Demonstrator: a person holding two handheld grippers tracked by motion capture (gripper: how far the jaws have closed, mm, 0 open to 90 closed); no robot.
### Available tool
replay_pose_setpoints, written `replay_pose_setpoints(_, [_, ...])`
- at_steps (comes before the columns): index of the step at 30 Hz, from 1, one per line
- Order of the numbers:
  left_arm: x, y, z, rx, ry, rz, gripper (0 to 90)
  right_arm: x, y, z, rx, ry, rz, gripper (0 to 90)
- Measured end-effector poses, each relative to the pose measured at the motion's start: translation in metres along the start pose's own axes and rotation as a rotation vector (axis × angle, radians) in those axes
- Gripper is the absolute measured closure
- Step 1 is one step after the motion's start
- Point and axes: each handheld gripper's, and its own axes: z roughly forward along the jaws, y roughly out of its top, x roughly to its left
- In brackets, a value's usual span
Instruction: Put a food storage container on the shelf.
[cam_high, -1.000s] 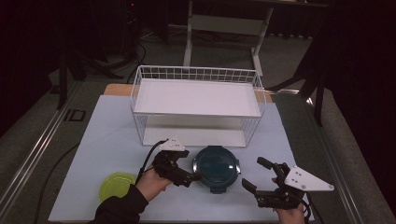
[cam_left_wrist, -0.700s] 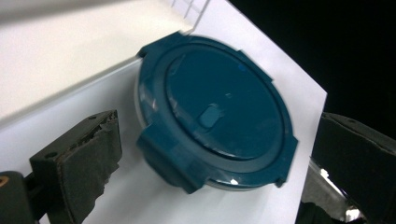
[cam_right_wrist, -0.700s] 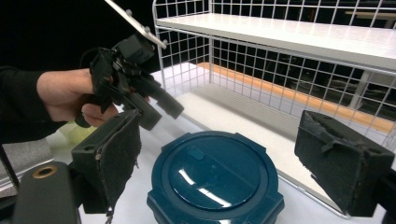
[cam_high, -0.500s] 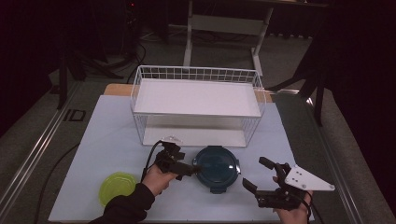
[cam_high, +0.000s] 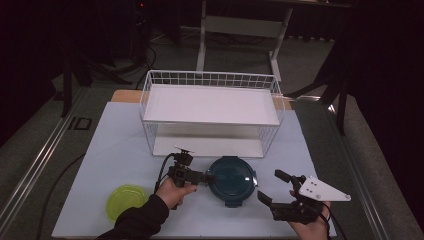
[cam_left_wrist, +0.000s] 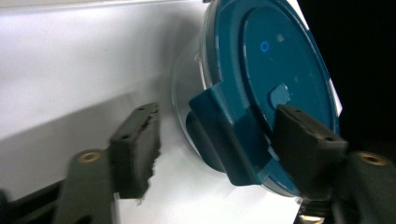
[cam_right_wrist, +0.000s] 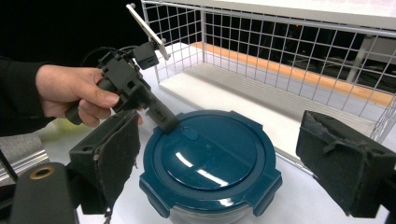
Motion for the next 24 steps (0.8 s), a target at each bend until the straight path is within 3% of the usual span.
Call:
replay_pose_setpoints(5, [0.008, 0.000, 0.001, 0.026, -0.088, -0.082, 48.1, 0.001, -0.001, 0.001, 0.009, 0.002, -0.004, 13.3])
replay_pose_setpoints(10, [0.016, 0.000, 0.003, 0.051, -0.158, -0.139, 50.2, 0.001, -0.002, 0.004, 0.022, 0.010, 0.004, 14.1])
replay_pose_setpoints(15, [0.019, 0.000, 0.003, 0.055, -0.176, -0.179, 52.5, -0.004, -0.006, 0.008, 0.053, 0.012, 0.043, 17.0])
replay_pose_setpoints(18, [0.020, 0.000, 0.003, 0.057, -0.176, -0.181, 53.4, -0.008, -0.007, 0.009, 0.078, 0.001, 0.069, 20.1])
replay_pose_setpoints(21, [0.018, 0.000, 0.002, 0.059, -0.167, -0.177, 53.4, -0.014, -0.010, 0.012, 0.106, -0.005, 0.118, 24.1])
replay_pose_setpoints(24, [0.015, 0.000, 0.001, 0.064, -0.162, -0.165, 53.4, -0.028, -0.016, 0.018, 0.152, 0.013, 0.235, 29.2])
